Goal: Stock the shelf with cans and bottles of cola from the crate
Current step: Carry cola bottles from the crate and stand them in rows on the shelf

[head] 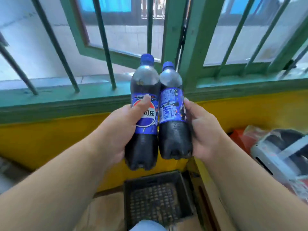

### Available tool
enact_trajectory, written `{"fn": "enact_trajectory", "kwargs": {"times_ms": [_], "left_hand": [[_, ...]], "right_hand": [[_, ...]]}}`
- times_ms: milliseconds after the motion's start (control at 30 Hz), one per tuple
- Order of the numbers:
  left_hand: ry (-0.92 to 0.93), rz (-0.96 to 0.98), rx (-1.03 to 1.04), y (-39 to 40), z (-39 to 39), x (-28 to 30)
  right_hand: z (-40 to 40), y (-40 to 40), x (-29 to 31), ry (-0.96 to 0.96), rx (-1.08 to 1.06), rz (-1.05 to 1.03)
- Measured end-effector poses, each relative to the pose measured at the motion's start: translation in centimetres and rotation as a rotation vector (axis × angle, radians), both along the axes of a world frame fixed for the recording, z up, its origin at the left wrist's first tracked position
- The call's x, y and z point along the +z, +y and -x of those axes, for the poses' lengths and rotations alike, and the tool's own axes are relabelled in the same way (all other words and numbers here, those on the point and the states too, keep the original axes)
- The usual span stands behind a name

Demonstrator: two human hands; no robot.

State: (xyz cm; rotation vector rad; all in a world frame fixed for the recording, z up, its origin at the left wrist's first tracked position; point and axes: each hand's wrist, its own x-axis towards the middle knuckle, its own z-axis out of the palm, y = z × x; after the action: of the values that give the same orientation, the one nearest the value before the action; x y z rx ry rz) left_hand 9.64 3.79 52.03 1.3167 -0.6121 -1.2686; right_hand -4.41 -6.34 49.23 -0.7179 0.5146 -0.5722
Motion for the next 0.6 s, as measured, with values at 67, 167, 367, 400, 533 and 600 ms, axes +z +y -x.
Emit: {"fn": "enact_trajectory", "kwargs": {"times_ms": [67, 167, 367, 400, 533, 600], "left_hand": [[-0.028, 0.029, -0.015, 0.6, -1.4, 2.2], [-0.016, 0.067, -0.033, 1.1, -3.4, 5.1], [-0.081, 0.2, -0.032, 2.2, -5.8, 9.2], [-0.085, 0.222, -0.032, 2.3, -5.9, 9.5], [-0.134, 0.235, 0.019, 2.8, -4.9, 10.1], [-0.164, 0.237, 0.101, 2.8, -4.2, 10.0]], "right_hand": [[-0.8, 0.6, 2.4, -0.031, 0.039, 0.076], [-2.4, 1.1, 5.5, -0.054, 0.06, 0.211], [-5.2, 2.2, 9.3, -0.072, -0.057, 0.403], [-5.4, 2.5, 10.0, -0.045, -0.081, 0.441], [-5.9, 1.6, 11.1, 0.044, -0.027, 0.398], [-5.8, 0.9, 11.4, 0.034, 0.066, 0.32]]}}
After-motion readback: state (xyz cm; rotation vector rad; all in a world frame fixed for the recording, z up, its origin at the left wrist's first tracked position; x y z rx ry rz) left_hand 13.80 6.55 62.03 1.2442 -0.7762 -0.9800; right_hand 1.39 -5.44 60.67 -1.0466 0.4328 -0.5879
